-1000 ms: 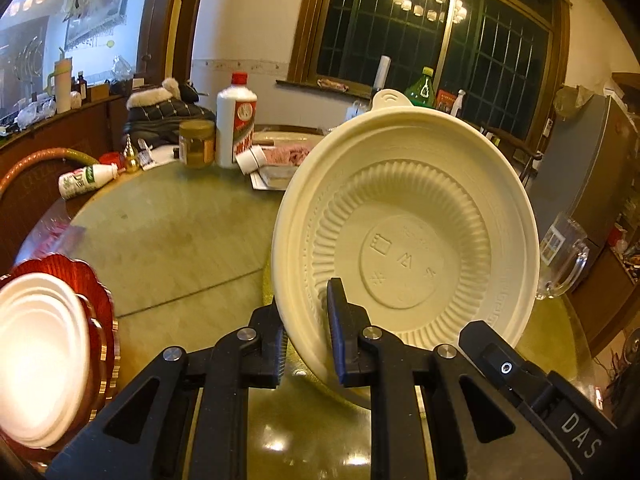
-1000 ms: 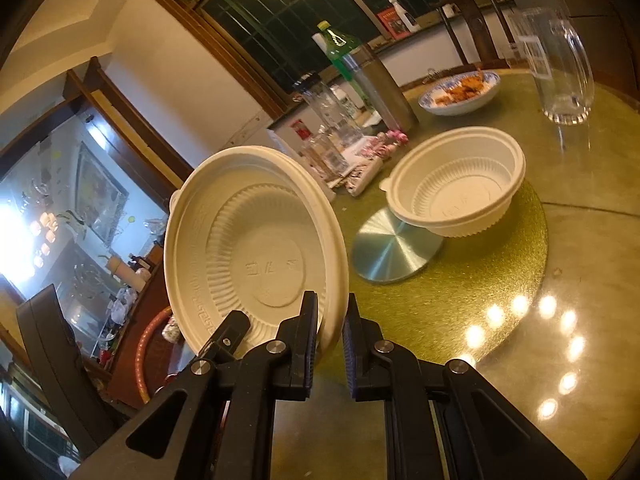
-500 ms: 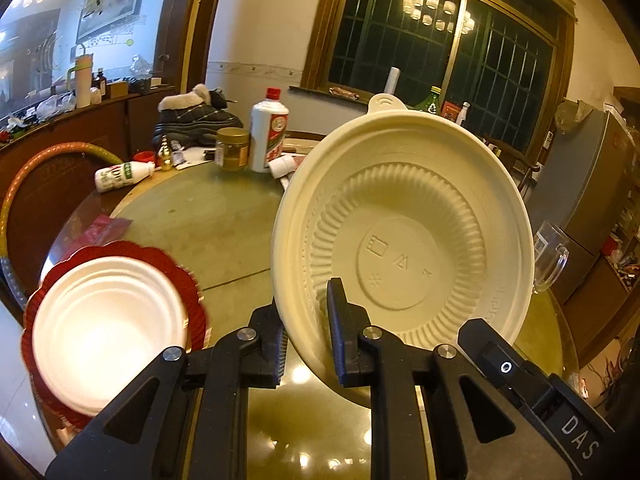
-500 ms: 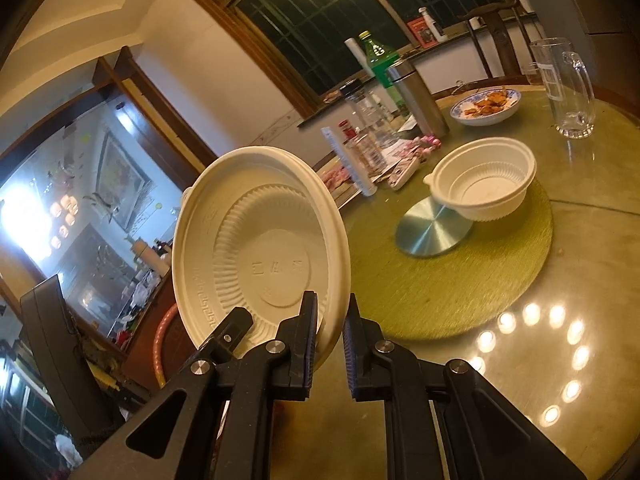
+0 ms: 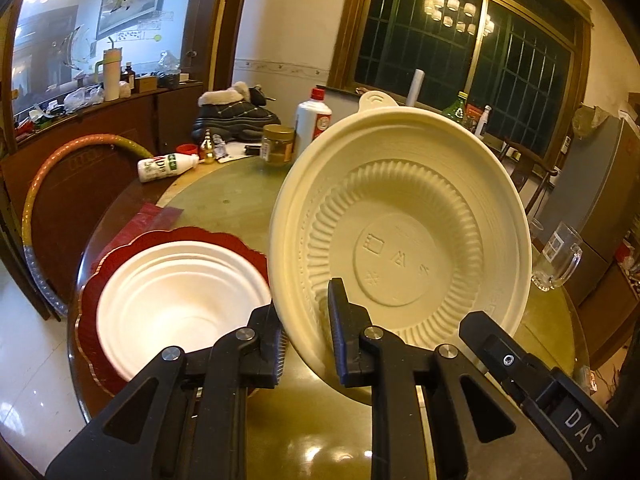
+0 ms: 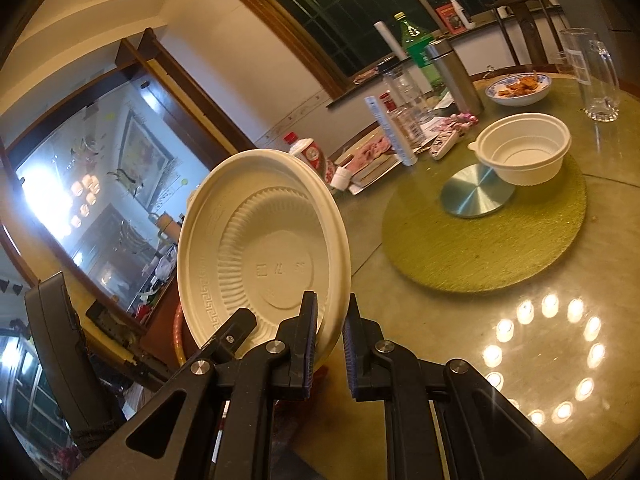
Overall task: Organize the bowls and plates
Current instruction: 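Carry both held cream bowls toward the red plate stack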
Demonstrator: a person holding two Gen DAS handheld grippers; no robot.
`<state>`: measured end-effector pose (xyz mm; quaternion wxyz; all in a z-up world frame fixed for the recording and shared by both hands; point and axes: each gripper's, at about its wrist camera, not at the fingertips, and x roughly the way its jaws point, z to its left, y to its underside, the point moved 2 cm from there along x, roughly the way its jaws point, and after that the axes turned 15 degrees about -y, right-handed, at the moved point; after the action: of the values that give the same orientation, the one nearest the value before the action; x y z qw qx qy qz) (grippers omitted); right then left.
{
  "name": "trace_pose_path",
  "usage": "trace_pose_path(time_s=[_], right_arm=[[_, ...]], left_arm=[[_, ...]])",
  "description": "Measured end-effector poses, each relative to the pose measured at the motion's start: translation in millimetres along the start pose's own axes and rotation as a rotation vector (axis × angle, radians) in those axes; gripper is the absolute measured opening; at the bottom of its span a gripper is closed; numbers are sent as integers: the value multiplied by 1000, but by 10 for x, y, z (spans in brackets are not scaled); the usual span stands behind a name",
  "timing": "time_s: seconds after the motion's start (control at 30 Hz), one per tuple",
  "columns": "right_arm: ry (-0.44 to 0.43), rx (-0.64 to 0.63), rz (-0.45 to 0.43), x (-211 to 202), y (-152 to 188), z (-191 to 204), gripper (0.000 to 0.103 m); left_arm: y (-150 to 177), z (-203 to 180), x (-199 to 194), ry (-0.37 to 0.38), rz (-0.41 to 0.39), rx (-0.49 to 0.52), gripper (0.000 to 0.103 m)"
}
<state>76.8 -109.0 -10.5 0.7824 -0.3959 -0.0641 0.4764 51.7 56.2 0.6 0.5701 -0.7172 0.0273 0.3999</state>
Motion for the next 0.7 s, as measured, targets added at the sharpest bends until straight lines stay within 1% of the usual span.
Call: trace_pose_path(time_s=[0.4, 0.7], right_arm=[[-37, -48, 56, 226, 131, 339, 12], [-71, -70, 95, 382, 242, 522, 12]], left_arm=[[-41, 431, -11, -33, 6, -44, 17], [-63, 713, 17, -51, 16, -70, 18]])
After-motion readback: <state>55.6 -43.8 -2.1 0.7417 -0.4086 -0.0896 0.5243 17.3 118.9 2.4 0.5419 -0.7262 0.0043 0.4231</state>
